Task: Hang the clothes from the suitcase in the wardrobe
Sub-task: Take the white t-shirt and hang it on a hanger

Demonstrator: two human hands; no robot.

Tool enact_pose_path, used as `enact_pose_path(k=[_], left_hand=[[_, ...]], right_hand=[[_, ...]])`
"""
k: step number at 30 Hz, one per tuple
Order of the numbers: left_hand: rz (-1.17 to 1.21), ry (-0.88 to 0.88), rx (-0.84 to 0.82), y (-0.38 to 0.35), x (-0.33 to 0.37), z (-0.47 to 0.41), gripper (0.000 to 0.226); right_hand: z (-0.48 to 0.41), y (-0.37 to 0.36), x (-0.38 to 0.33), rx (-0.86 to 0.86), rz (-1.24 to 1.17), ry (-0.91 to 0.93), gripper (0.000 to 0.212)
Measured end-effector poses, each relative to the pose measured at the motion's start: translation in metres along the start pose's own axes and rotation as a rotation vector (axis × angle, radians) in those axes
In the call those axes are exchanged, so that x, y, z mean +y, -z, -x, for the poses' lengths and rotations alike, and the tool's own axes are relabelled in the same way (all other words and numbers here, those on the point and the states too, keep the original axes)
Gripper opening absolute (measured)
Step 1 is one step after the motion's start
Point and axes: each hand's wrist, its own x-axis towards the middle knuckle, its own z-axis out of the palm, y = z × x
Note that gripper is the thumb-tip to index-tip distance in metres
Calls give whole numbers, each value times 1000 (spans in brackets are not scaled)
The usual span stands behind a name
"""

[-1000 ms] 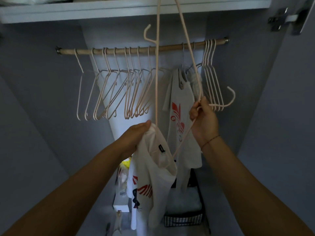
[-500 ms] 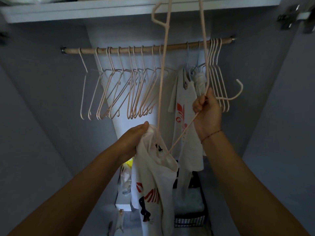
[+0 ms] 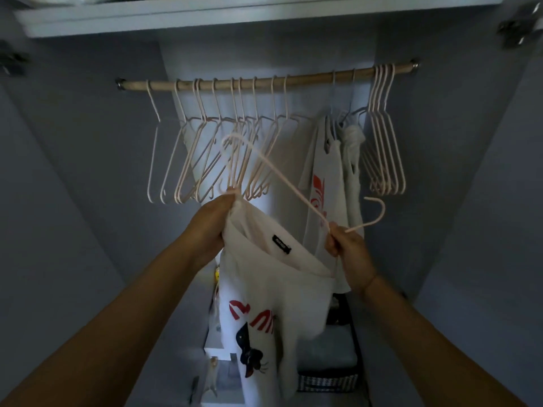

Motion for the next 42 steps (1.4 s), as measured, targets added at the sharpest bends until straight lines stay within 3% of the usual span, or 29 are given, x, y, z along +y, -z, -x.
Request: enact_pose_path(k=[10, 23, 27, 30, 35, 38, 42], left_hand=[[-34, -133, 277, 38, -26, 4, 28], [60, -193, 498, 30, -12, 6, 19], [110, -169, 537, 27, -9, 5, 15], [-76, -289, 454, 24, -6, 5, 20], [-672, -406, 185, 4, 1, 4, 35], [-741, -362, 79, -8, -5, 6, 35], [-684, -376, 27, -12, -9, 9, 33]], right_hand=[[1, 24, -36, -89, 339, 55, 39], [-2, 29, -49, -113, 516, 60, 38], [0, 24, -55, -195, 675, 63, 36], [3, 17, -63, -273, 828, 14, 26], [-7, -19, -94, -375, 1065, 178, 46], [-16, -42, -110, -427, 1155, 268, 44], [-28, -54, -108, -458, 1154, 247, 47]])
